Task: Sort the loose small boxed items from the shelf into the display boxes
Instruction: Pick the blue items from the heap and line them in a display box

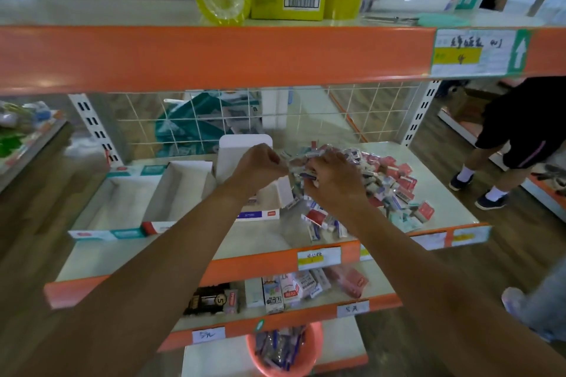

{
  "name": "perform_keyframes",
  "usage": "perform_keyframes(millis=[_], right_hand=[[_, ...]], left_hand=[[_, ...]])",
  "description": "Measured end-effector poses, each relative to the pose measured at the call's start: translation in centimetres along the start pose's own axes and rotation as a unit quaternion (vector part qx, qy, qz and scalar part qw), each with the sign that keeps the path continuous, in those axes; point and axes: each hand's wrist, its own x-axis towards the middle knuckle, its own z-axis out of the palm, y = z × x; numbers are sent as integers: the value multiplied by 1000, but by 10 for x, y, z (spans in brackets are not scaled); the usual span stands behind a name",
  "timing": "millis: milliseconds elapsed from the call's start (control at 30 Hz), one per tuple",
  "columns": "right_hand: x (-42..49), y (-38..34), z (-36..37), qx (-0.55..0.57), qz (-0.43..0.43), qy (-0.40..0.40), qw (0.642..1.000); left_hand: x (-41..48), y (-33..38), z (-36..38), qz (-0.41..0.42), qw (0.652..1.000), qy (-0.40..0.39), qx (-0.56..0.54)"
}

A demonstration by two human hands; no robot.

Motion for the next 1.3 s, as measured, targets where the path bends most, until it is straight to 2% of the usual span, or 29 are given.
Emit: perform_keyframes(millis=[167, 267, 433, 667, 933, 1100, 1300], right_hand=[[7, -25, 5, 8, -31, -3, 999], [10, -40, 8, 24, -49, -16, 998], [15, -57, 15, 43, -69, -35, 996], [20, -80, 28, 58, -78, -111, 989], [24, -90, 39, 77, -40, -192, 978], [30, -89, 36, 117, -22, -212, 970], [29, -88, 41, 110, -26, -213, 970]], left_hand=[[-6, -17, -21, -40, 999, 13, -28], [-13, -24, -34, -62, 998, 10, 4], [-20, -42, -51, -94, 992, -4, -82], [-26, -61, -65, -110, 991, -75, -13], [-31, -75, -61, -42, 991, -47, 115], [-31, -76, -63, -21, 983, -75, 167], [-31, -84, -59, 23, 976, -66, 205]])
